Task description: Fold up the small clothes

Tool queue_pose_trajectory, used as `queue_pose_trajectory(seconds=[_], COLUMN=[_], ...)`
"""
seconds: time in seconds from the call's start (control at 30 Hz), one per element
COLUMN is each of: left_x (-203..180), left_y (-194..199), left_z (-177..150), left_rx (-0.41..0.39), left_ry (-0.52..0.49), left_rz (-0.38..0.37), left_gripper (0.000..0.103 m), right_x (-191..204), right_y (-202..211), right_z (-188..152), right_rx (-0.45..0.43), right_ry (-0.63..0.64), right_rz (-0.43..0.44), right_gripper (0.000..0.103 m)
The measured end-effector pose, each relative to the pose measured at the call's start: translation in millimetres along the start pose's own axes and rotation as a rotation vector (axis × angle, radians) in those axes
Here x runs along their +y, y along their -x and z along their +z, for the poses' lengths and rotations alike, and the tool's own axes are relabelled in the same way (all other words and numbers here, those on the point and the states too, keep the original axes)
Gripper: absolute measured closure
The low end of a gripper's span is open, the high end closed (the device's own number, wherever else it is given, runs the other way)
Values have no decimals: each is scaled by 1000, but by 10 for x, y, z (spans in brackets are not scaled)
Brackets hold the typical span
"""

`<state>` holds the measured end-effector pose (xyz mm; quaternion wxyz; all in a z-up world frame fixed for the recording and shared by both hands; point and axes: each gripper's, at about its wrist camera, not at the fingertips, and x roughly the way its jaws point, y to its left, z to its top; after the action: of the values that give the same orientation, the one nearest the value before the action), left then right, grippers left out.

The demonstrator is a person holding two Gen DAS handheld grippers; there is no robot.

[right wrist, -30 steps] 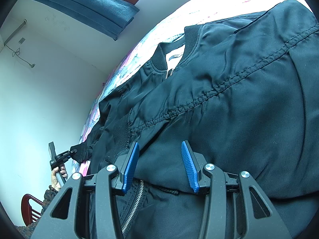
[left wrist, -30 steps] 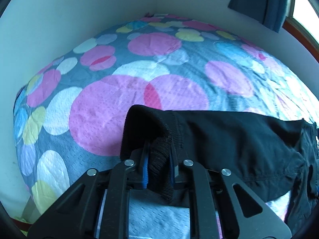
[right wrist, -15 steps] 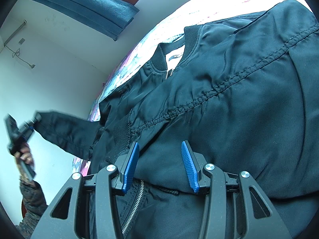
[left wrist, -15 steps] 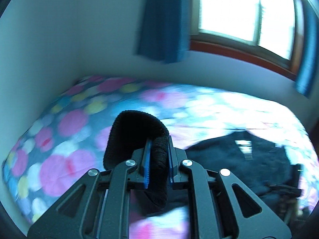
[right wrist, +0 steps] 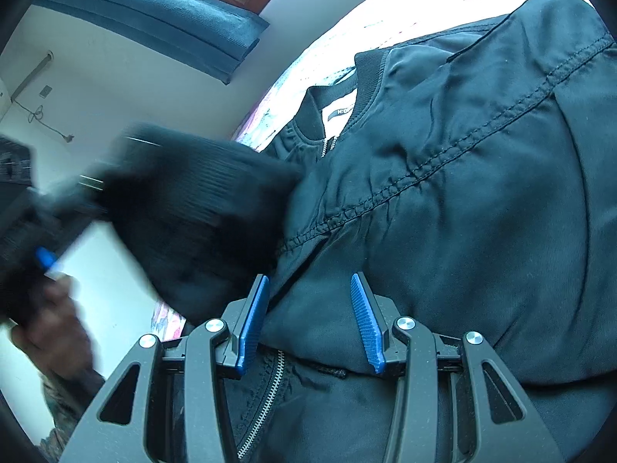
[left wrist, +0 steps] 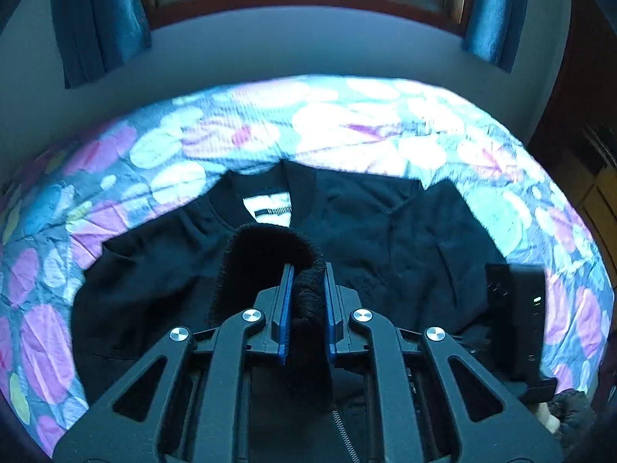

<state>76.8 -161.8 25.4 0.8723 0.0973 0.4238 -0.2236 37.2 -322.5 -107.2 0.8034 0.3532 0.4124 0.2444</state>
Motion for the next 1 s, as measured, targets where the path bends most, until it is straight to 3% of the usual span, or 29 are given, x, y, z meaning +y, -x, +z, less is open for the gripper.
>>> queue_pose_trajectory(seconds=[0.07, 0.13, 0.2, 0.3, 0.47, 0.57, 0.67, 0.73, 0.8, 1.0], left_x=[-86, -85, -113, -79, 438, 857, 1210, 1399, 1527, 1642], left_y=[-243, -256, -165, 233, 696, 831, 948, 977, 945, 751], left_z=[-88, -111, -102, -95, -352, -689, -1053, -1257, -1385, -1574], left_rx=[50, 46, 25, -59, -106, -100, -88, -67, -39, 13], left_ry=[-13, -19, -17, -31, 41, 108, 143, 164, 190, 236], left_rz=[17, 43, 41, 33, 78, 148, 232, 266, 277, 269], left_gripper=[85, 69, 51, 35, 31, 31, 30, 30, 30, 30], right_x=[-11, -22, -21, -81, -275, -247, 5, 303, 614, 1288], right_y=[2, 9, 11, 42, 184, 236, 282, 262, 152, -500], right_z=[7, 12, 18, 27, 64, 68, 62, 64, 32, -153], right_rx=[-1, 0, -1, -11, -47, -50, -67, -59, -41, 58], right_ry=[-6, -7, -9, -51, -191, -210, -130, -12, 109, 405], right_rz=[7, 11, 17, 64, 263, 283, 148, 9, -116, -365], right_gripper=[58, 58, 58, 56, 34, 28, 28, 28, 28, 28])
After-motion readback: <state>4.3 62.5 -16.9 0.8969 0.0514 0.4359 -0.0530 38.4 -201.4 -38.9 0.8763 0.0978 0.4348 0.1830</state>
